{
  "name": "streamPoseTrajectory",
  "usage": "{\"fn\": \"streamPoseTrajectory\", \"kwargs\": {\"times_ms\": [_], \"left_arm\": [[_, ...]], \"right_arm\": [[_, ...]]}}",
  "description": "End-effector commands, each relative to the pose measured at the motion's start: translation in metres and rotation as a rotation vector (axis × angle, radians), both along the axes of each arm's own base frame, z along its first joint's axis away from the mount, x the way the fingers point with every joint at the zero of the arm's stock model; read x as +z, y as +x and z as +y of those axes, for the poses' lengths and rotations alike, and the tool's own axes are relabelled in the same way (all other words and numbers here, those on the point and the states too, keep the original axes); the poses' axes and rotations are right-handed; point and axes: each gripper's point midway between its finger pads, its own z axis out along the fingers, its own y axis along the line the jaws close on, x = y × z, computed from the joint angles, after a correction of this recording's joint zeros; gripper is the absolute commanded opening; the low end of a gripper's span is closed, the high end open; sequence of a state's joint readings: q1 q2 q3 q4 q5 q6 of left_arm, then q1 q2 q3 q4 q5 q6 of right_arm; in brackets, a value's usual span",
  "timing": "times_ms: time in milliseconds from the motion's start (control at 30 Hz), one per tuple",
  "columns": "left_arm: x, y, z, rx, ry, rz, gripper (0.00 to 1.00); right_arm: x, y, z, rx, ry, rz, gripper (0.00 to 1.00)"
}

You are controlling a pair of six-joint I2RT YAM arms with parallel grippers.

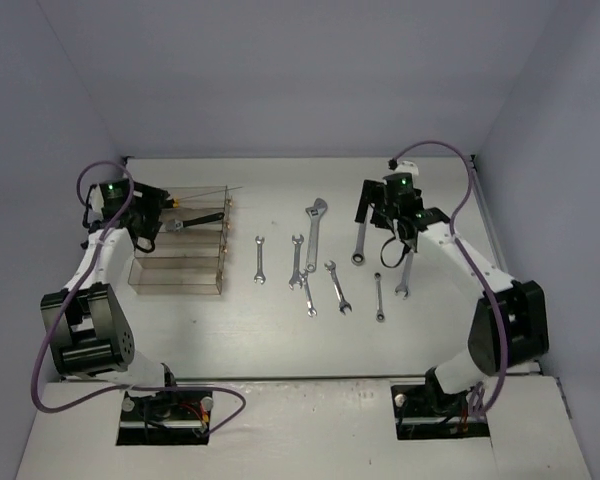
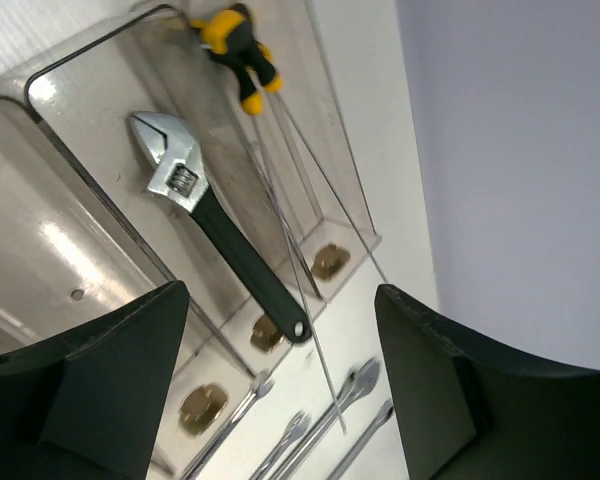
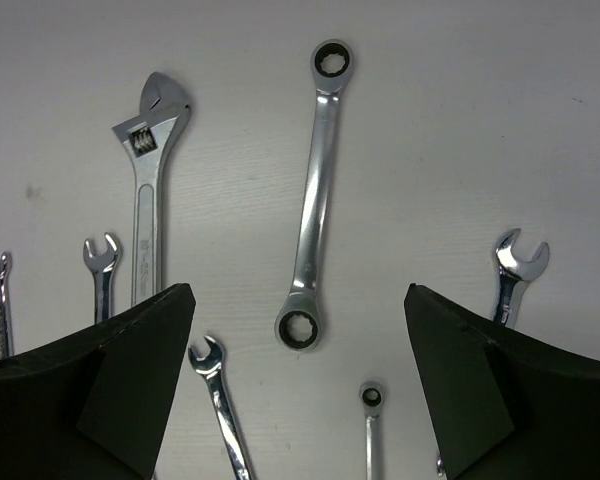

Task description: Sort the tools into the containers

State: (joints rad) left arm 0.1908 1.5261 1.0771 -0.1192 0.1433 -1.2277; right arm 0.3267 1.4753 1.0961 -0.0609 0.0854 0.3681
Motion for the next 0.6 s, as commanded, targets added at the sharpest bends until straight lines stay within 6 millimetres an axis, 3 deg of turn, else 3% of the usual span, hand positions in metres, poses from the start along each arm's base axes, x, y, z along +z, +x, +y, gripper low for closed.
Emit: {"fn": "streamPoseTrajectory", "kwargs": {"times_ms": [0,100,200,300,433,567], "left_arm": [[0.076,-0.024,-0.019,-0.218,0.249,-0.066,0.73],[0.083,-0.044,-0.05,-0.4,0.404,-0.023,0.73],[0.095,-0.064,-0.098,-0.652,0.471,-0.048,0.73],[0.102,-0.092,-0.121,-0.81,0.525,-0.058,0.73],[0.108,-0.126,-0.133,-0.9,0.58,-0.086,0.73],[0.11,-0.143,-0.137,-0.934,0.609,-0.108,0.73]], "right_arm": [[-0.003,0.036,-0.01,-0.133,-0.034,-0.007,0.83],[-0.016,0.053,-0.007,-0.15,-0.047,0.025,0.8],[-0.04,0.067,-0.001,-0.15,-0.053,0.084,0.75],[-0.064,0.073,0.002,-0.158,-0.064,0.139,0.68],[-0.096,0.071,0.005,-0.157,-0.071,0.22,0.63],[-0.12,0.065,0.008,-0.158,-0.061,0.286,0.57]]}}
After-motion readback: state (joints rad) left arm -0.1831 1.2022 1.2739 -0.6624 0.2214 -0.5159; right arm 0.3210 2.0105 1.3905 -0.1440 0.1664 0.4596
